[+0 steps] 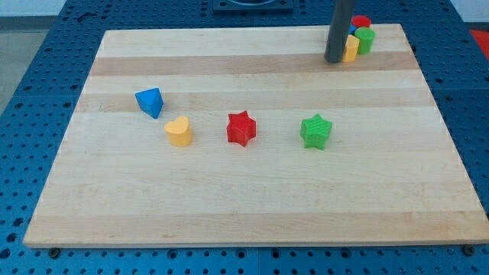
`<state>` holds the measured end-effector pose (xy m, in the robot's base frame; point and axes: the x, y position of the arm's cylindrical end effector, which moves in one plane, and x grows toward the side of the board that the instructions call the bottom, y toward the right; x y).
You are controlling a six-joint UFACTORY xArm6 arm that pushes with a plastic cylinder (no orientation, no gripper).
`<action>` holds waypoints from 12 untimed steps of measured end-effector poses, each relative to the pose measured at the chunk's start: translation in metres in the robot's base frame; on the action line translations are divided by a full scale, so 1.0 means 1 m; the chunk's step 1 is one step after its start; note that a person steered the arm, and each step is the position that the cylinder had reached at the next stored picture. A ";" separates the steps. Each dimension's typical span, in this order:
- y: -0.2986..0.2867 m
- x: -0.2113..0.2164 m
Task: Slide the green star towards the center
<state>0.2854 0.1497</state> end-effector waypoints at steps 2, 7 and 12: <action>0.013 0.005; 0.022 0.192; -0.061 0.196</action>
<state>0.4810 0.0885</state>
